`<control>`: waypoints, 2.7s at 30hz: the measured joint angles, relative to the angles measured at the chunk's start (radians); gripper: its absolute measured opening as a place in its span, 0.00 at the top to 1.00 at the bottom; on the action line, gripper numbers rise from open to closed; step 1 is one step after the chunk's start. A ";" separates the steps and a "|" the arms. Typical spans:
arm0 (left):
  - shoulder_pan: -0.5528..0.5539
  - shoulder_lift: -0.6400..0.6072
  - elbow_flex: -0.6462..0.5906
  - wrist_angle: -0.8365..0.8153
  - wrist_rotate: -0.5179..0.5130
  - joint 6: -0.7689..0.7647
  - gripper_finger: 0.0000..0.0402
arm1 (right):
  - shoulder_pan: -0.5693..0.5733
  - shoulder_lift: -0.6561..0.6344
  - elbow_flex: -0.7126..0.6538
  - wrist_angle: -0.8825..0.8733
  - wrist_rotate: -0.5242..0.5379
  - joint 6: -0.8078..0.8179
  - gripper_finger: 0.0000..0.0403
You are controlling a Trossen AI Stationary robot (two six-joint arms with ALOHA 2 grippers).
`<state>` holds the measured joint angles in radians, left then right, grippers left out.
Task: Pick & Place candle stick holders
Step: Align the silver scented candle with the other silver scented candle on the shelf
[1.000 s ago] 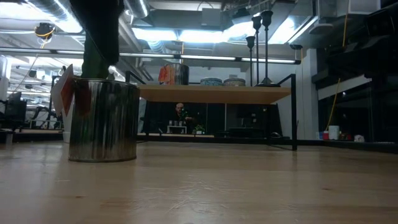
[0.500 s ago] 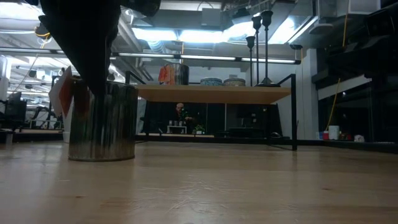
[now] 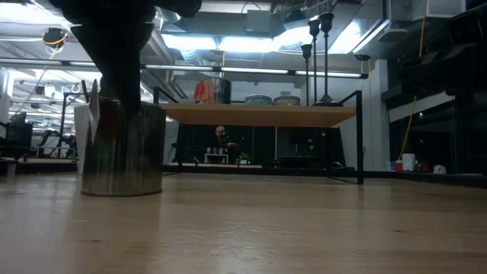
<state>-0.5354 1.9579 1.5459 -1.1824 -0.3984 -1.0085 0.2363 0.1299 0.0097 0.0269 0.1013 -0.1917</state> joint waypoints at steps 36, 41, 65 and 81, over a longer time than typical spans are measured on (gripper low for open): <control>0.050 0.006 0.024 0.050 -0.124 0.061 0.99 | 0.000 0.000 0.000 0.000 0.000 0.000 0.86; 0.079 0.006 0.025 0.092 -0.124 0.149 0.99 | 0.000 0.000 0.000 0.000 0.000 0.000 0.86; 0.281 0.004 0.420 -0.103 -0.183 0.449 0.99 | 0.000 0.000 0.000 0.000 0.000 0.000 0.86; 0.475 0.002 0.684 -0.391 -0.157 0.525 0.99 | 0.000 0.000 0.000 0.000 0.000 0.000 0.86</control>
<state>-0.0604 1.9601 2.2295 -1.5737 -0.5551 -0.4831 0.2363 0.1299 0.0097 0.0265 0.1013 -0.1913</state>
